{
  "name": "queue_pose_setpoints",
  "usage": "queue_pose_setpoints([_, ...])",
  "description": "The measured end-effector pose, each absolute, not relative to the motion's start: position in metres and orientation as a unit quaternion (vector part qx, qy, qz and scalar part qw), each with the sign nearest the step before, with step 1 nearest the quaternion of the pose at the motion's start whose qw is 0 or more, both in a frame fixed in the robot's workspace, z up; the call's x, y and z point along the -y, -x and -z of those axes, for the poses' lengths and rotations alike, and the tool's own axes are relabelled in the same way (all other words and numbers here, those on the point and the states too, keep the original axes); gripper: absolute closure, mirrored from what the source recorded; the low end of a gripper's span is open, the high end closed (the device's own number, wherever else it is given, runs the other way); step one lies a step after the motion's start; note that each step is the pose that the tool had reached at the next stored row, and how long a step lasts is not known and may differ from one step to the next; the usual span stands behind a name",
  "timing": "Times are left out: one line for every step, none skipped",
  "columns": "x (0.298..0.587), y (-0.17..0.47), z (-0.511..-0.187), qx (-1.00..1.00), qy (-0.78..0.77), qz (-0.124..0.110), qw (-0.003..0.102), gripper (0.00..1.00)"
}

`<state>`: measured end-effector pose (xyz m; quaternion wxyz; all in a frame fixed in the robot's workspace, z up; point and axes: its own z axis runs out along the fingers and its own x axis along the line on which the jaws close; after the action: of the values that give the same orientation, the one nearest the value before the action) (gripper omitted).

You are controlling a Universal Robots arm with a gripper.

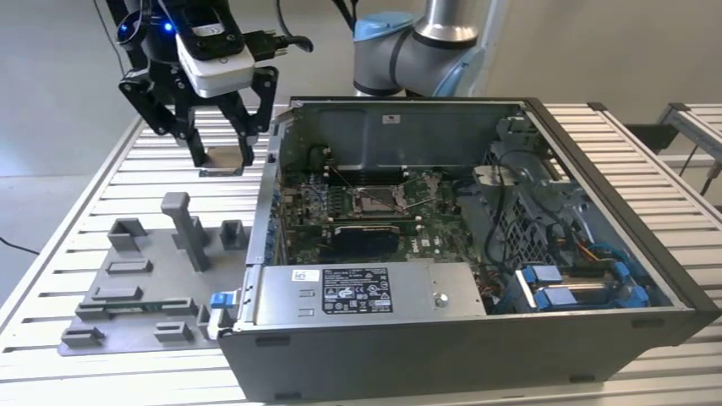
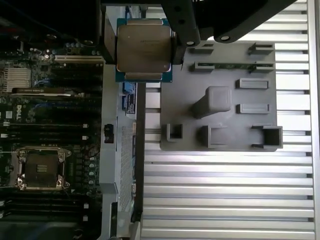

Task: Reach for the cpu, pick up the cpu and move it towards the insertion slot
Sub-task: 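Pick up the cpu and move it towards the insertion slot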

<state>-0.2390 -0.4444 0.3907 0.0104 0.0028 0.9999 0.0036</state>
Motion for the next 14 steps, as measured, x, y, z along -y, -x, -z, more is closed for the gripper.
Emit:
queue_pose_setpoints([0.4443, 0.2381, -0.3907, -1.0, -0.003, -0.004, 0.01, 1.0])
queue_pose_setpoints([0.4443, 0.2375, -0.3907, -1.0, -0.003, -0.004, 0.01, 1.0])
queue_pose_setpoints([0.4443, 0.237, -0.3907, -1.0, -0.003, -0.004, 0.01, 1.0])
queue_pose_setpoints([0.4442, 0.2364, -0.3907, -1.0, -0.003, -0.004, 0.01, 1.0])
queue_pose_setpoints([0.4442, 0.2358, -0.3907, -1.0, -0.003, -0.004, 0.01, 1.0])
queue_pose_setpoints([0.4442, 0.2352, -0.3907, -1.0, -0.003, -0.003, 0.01, 1.0])
queue_pose_setpoints([0.4442, 0.2346, -0.3907, -1.0, -0.003, -0.003, 0.01, 1.0])
queue_pose_setpoints([0.4442, 0.234, -0.3907, -1.0, -0.003, -0.003, 0.01, 1.0])
queue_pose_setpoints([0.4442, 0.2336, -0.3906, -1.0, -0.003, -0.003, 0.01, 1.0])
queue_pose_setpoints([0.4442, 0.2332, -0.3907, -1.0, -0.003, -0.003, 0.01, 1.0])
queue_pose_setpoints([0.4441, 0.233, -0.3907, -1.0, -0.003, -0.003, 0.01, 1.0])
queue_pose_setpoints([0.444, 0.2328, -0.3907, -1.0, -0.003, -0.003, 0.01, 1.0])
queue_pose_setpoints([0.4439, 0.2326, -0.3907, -1.0, -0.003, -0.003, 0.01, 1.0])
queue_pose_setpoints([0.4439, 0.2321, -0.3907, -1.0, -0.003, -0.003, 0.01, 1.0])
